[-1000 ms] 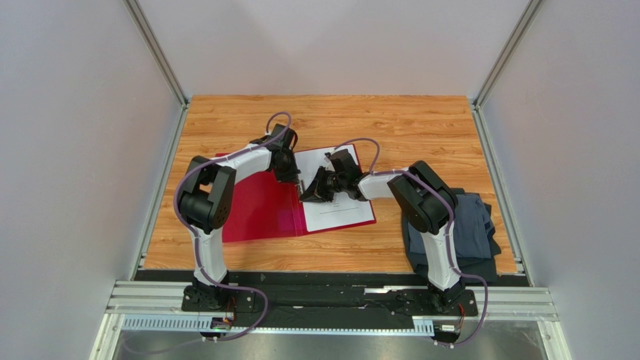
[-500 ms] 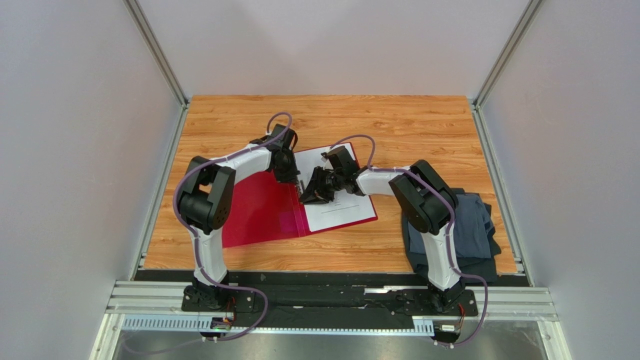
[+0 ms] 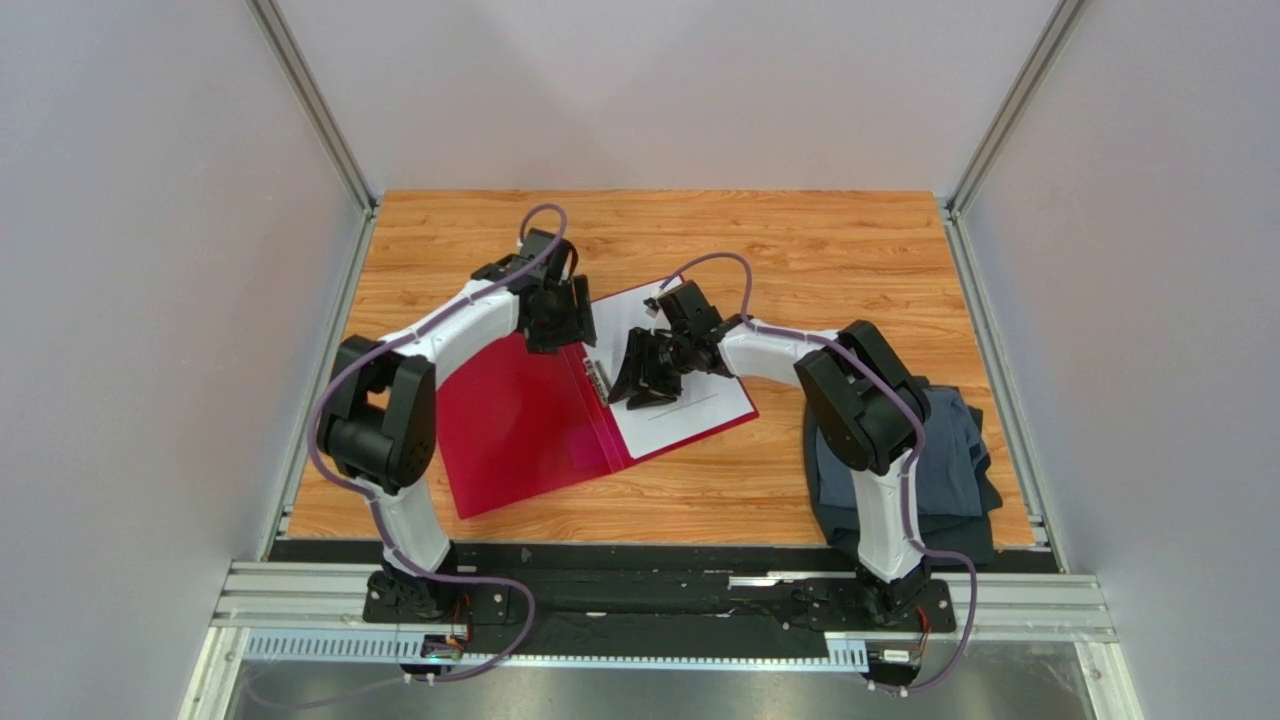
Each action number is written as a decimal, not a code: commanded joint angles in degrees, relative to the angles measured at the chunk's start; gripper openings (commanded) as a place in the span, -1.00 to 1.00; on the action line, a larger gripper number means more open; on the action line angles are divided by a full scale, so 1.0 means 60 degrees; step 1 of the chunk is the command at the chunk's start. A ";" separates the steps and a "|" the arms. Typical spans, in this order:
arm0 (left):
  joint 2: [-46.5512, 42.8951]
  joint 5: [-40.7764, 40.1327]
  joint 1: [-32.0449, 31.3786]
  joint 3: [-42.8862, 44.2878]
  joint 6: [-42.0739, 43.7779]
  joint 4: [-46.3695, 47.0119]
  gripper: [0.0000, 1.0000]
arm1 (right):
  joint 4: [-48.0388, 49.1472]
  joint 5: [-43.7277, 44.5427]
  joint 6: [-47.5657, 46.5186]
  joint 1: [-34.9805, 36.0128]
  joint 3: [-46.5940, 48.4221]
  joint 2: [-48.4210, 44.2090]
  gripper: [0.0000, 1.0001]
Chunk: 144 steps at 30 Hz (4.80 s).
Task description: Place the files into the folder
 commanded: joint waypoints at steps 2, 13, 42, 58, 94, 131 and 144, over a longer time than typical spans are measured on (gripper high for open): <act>-0.1454 0.0646 0.0542 0.0402 0.0500 -0.0633 0.50 | -0.0733 0.0236 -0.0993 -0.0197 0.0510 -0.0751 -0.02; -0.6884 -0.0729 0.3632 -0.2671 -0.0510 -0.3372 0.82 | -0.2576 0.2222 -0.3482 0.0168 0.1549 -0.1396 0.05; -0.9366 0.0047 0.6578 -0.3935 -0.1507 -0.3916 0.94 | 0.3909 1.1659 -1.2096 0.8503 -0.1089 -0.1032 0.86; -0.9366 0.0178 0.6578 -0.3465 -0.1448 -0.4004 0.93 | 0.6064 1.3419 -1.3197 0.8270 0.0012 0.0904 -0.12; -0.9250 0.4499 0.5290 -0.3391 -0.1183 -0.0564 0.75 | 0.6255 0.3019 0.2756 -0.0137 -0.6681 -0.4928 -1.00; -0.2188 0.2509 -0.0556 -0.1955 -0.0760 0.0978 0.69 | -0.3560 0.3239 -0.4290 -0.3112 -0.0006 -0.2292 0.47; -0.0667 0.2815 -0.0146 -0.2456 -0.1463 0.2016 0.65 | -0.2931 0.3399 -0.4070 -0.2629 -0.0925 -0.2319 0.47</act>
